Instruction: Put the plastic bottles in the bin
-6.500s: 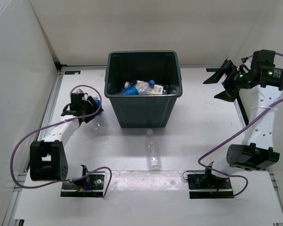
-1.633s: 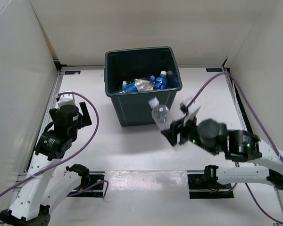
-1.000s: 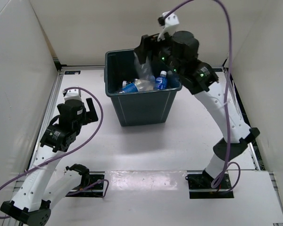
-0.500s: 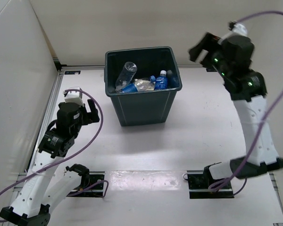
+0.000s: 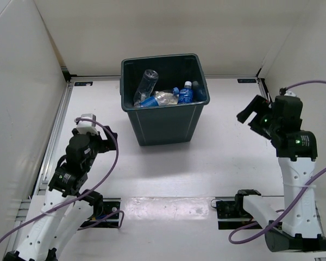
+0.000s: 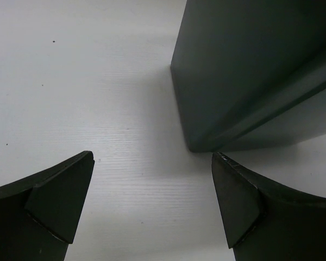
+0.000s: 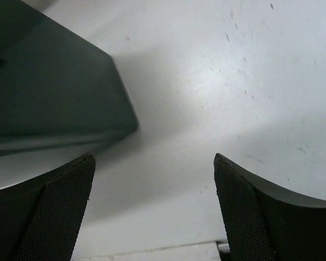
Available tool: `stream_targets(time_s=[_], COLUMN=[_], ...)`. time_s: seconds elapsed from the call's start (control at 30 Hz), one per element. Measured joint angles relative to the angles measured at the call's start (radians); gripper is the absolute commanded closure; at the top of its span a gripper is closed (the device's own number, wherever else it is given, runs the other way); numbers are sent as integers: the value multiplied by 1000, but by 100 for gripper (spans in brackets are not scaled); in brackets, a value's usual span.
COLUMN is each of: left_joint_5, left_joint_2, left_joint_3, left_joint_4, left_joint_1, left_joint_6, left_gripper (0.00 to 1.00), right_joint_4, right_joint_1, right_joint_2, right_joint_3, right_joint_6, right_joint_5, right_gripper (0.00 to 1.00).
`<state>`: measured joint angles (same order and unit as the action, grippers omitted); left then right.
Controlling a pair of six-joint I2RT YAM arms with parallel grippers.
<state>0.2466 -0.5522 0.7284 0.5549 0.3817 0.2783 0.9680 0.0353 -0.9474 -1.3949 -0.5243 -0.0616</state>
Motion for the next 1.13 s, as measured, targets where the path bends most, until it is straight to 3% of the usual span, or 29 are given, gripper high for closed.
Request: stream_targets(time_s=[0.13,0.37,0.47,0.53,0.63,0.73,1.13], left_joint_5=[40,314,477,586,689,769,877], left_joint_2=[46,112,121,85,6,-71,-63], left_joint_3=[-24,-77,-114,-108,-105,-105,-164], left_joint_4=[-4,16,77,192,320,351,279], left_joint_1=[0,0,1,1,3,21,57], left_joint_6=[-6,-25,90,267,455,550,611], left_gripper=[0,0,0,0,0,0,0], right_joint_4=[60,199,231,246,269,281,317], right_joint_1=[-10,1,45,72,90,114,188], right_joint_2=[25,8,19,27,29,12,-67], right_joint_3=[72,77,77,76,67,49,7], right_joint_6=[-15,-57,-83,-107,-156,-185,-206], right_joint_5=[-11,-198,-311,-373,-459,-504,-552], right_gripper=[10,10,10,10,10,10,10])
